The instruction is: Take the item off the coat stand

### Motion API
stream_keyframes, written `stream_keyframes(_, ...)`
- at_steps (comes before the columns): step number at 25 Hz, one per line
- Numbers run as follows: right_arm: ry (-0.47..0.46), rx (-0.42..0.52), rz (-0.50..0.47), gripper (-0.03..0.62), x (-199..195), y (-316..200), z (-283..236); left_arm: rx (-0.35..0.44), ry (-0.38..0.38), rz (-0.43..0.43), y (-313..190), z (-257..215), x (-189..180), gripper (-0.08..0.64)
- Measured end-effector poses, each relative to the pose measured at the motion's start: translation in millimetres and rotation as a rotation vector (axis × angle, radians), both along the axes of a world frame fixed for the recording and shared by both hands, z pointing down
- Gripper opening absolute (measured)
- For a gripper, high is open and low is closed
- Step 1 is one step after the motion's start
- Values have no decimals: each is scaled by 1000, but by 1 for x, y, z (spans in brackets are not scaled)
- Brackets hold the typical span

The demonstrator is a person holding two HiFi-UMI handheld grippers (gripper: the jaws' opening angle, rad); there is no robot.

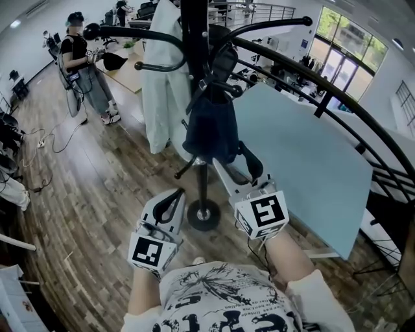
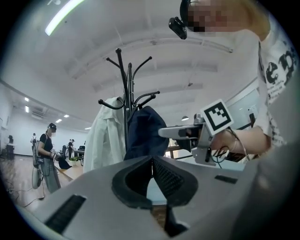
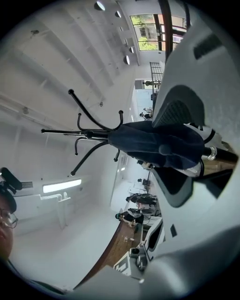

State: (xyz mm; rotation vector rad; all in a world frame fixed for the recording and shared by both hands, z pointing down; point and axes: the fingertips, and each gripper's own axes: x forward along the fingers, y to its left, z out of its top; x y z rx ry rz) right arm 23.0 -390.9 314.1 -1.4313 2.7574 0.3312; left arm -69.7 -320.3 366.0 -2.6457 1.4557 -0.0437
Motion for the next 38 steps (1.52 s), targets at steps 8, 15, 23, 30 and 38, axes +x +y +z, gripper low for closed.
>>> stream_keyframes(8, 21, -88, 37, 245, -8, -52, 13, -6, 10, 24, -14, 0, -4, 5)
stream_keyframes(15, -2, -102, 62, 143, -14, -68, 15, -25, 26, 21, -25, 7, -16, 5)
stream_keyframes(23, -14, -111, 74, 41, -8, -58, 11, -10, 24, -7, -15, 1, -18, 5)
stream_keyframes(30, -85, -103, 42, 14, -1, -42, -11, 0, 22, -26, 0, -3, -17, 5)
stream_keyframes(38, -107, -52, 33, 14, 21, -17, -31, -1, 20, -43, 15, -2, -2, 5)
